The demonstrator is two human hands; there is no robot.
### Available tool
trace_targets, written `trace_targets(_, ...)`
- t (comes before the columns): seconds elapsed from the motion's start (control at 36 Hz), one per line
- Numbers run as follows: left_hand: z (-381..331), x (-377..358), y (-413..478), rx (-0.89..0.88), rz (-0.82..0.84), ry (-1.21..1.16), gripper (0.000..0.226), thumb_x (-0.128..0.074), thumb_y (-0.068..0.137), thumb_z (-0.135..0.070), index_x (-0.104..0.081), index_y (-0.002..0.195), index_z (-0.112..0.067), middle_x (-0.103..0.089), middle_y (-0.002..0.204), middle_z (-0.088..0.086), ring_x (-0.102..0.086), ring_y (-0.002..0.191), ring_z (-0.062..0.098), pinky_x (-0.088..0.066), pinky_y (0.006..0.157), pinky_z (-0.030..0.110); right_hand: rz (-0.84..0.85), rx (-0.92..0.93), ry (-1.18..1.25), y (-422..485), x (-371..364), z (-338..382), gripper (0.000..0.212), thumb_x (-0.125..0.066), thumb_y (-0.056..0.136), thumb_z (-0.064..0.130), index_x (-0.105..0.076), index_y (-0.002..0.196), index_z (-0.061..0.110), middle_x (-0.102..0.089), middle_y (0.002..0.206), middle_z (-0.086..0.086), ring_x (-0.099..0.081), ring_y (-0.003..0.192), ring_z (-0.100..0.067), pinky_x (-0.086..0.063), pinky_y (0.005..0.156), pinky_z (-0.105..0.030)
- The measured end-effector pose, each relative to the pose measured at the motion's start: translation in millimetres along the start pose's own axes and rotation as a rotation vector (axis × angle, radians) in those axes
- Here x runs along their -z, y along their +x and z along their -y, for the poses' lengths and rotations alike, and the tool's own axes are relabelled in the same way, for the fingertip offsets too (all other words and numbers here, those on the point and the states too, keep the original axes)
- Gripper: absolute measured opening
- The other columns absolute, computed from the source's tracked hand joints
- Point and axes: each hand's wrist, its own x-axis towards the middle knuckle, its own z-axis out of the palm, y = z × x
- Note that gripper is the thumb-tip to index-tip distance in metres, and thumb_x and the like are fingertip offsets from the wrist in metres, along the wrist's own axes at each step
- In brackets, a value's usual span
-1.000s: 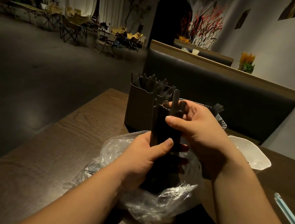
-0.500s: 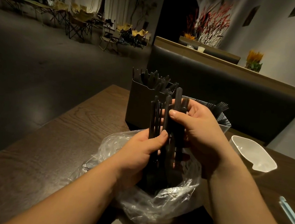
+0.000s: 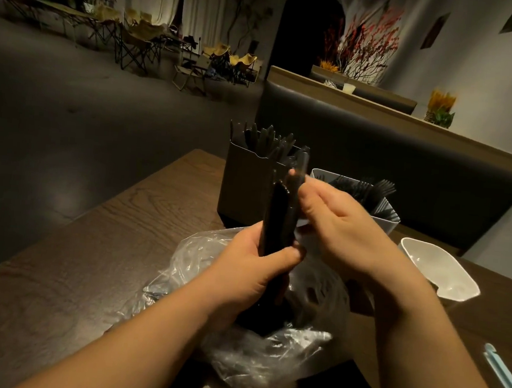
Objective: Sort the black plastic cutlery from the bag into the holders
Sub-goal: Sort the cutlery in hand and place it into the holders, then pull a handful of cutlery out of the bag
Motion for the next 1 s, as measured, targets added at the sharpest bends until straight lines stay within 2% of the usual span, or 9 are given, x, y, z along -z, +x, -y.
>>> trace_targets(0.08,1,0,2,-0.011,-0.09,0.004,0.018,-0.069,0.088,0.001,-0.057,0.091,-0.012,-0.058,0.061,0.001,-0.055,0.049,0.018,-0.046,0.046,0.029,-0.2,0.151,-0.351,-8,10,-1,0.063,-0.055,0.098,0.016,-0.03,0.154,0.03,-0.05,0.142,0.008,-0.047,0.117,0.005,-0.044,0.105,-0.025)
trace_targets(0.17,0,0,2,-0.025,-0.079,0.043,0.03,-0.073,0.081,0.004,-0.053,0.099,-0.009,-0.054,0.063,0.006,-0.05,0.043,0.018,-0.041,0.041,0.026,-0.303,0.386,-0.781,-13,3,-3,0.08,-0.053,0.084,0.015,-0.022,0.154,0.04,-0.029,0.159,-0.008,-0.027,0.147,-0.026,-0.039,0.111,-0.052)
trace_targets(0.39,-7,-1,-9,0.092,0.196,0.156,0.072,-0.071,0.084,0.009,-0.043,0.132,-0.037,-0.069,0.085,0.0,-0.065,0.067,0.017,-0.05,0.053,0.029,-0.304,0.574,-1.201,-38,-9,-8,0.054,-0.068,0.075,0.03,-0.061,0.128,0.033,-0.008,0.163,-0.015,0.014,0.148,-0.04,0.001,0.117,-0.066)
trace_targets(0.5,-5,-8,-13,0.084,0.241,0.205,0.074,-0.071,0.079,0.015,-0.045,0.135,-0.025,-0.072,0.095,-0.009,-0.07,0.084,0.006,-0.052,0.062,0.018,-0.218,0.759,-1.405,-48,-4,-9,0.043,-0.023,0.103,0.012,-0.065,0.109,0.021,-0.055,0.14,-0.014,-0.023,0.149,-0.039,-0.001,0.119,-0.064)
trace_targets(0.58,-4,-13,-16,0.131,0.28,0.214,0.06,-0.067,0.078,0.022,-0.046,0.122,-0.014,-0.071,0.077,-0.013,-0.069,0.07,0.001,-0.049,0.057,0.015,-0.09,0.791,-1.383,-47,-7,-11,0.042,-0.022,0.102,0.006,-0.063,0.099,0.014,-0.069,0.093,-0.008,-0.066,0.101,-0.034,-0.021,0.121,-0.058)
trace_targets(0.67,-6,-14,-14,0.159,0.299,0.279,0.087,-0.066,0.079,0.018,-0.03,0.138,-0.034,-0.067,0.079,-0.006,-0.064,0.06,0.006,-0.047,0.051,0.021,-0.139,0.776,-1.319,-43,-7,-19,0.027,-0.037,0.097,0.008,-0.063,0.09,0.011,-0.064,0.08,-0.008,-0.056,0.072,-0.027,-0.051,0.089,-0.046)
trace_targets(0.75,-5,-9,-11,0.188,0.3,0.34,0.101,-0.07,0.08,0.008,-0.019,0.146,-0.048,-0.063,0.112,0.006,-0.07,0.081,0.011,-0.053,0.066,0.025,-0.157,0.751,-1.27,-43,-6,-30,0.015,-0.054,0.088,0.014,-0.06,0.075,0.015,-0.059,0.067,-0.005,-0.049,0.059,-0.024,-0.041,0.061,-0.034)
trace_targets(0.86,0,-7,-4,0.215,0.314,0.275,0.071,-0.08,0.077,-0.012,-0.047,0.136,-0.035,-0.065,0.127,0.002,-0.066,0.115,0.018,-0.057,0.091,0.034,-0.074,0.622,-1.263,-47,4,-33,0.017,-0.055,0.081,0.025,-0.062,0.067,0.019,-0.059,0.058,0.001,-0.052,0.051,-0.022,-0.028,0.055,-0.028)
trace_targets(1.0,-15,-4,6,0.293,0.15,-0.182,0.054,-0.042,0.099,-0.048,-0.058,0.136,-0.012,-0.067,0.128,0.006,-0.063,0.115,0.034,-0.059,0.076,0.031,-0.153,0.15,-1.099,-55,24,-24,0.009,-0.063,0.063,0.03,-0.06,0.065,0.022,-0.062,0.059,0.0,-0.06,0.054,-0.03,-0.025,0.053,-0.026)
